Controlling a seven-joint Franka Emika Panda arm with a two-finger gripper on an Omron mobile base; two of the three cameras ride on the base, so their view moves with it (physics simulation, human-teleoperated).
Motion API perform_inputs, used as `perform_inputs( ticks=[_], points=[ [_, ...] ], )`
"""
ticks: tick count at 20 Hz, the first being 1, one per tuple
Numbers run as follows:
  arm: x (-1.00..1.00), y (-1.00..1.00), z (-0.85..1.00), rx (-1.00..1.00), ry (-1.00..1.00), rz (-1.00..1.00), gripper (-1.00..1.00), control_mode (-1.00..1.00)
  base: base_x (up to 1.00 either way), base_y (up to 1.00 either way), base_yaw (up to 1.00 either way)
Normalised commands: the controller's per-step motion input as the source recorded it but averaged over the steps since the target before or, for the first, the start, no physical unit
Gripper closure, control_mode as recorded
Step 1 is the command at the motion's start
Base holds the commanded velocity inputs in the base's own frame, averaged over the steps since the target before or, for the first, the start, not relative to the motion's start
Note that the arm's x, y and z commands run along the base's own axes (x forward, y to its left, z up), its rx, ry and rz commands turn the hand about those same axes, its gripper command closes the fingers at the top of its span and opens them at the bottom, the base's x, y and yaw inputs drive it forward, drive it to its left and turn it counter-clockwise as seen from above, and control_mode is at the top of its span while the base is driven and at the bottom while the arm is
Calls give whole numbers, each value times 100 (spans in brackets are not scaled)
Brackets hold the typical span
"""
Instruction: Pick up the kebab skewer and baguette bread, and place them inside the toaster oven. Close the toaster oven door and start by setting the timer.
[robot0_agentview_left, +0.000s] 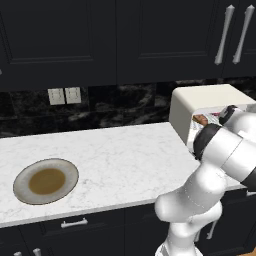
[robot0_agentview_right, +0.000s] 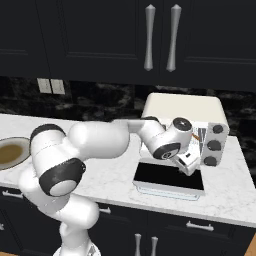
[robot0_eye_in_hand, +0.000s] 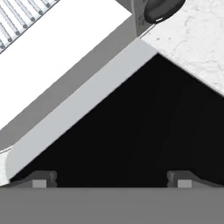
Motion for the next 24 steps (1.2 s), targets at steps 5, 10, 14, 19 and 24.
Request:
perform_inputs(
  ticks=[5, 10, 14, 19, 24],
  points=[
    [-99, 13, 14, -9, 2, 15, -100, -100, 0, 0, 0],
    [-90, 68, -32, -6, 0, 9, -100, -100, 0, 0, 0],
    [-52, 74, -35, -9, 0, 4, -100, -100, 0, 0, 0],
    [-2, 36, -6, -8, 9, 5, -100, -100, 0, 0, 0],
    [2, 31, -25, 0, -1, 0, -100, -100, 0, 0, 0]
  ],
)
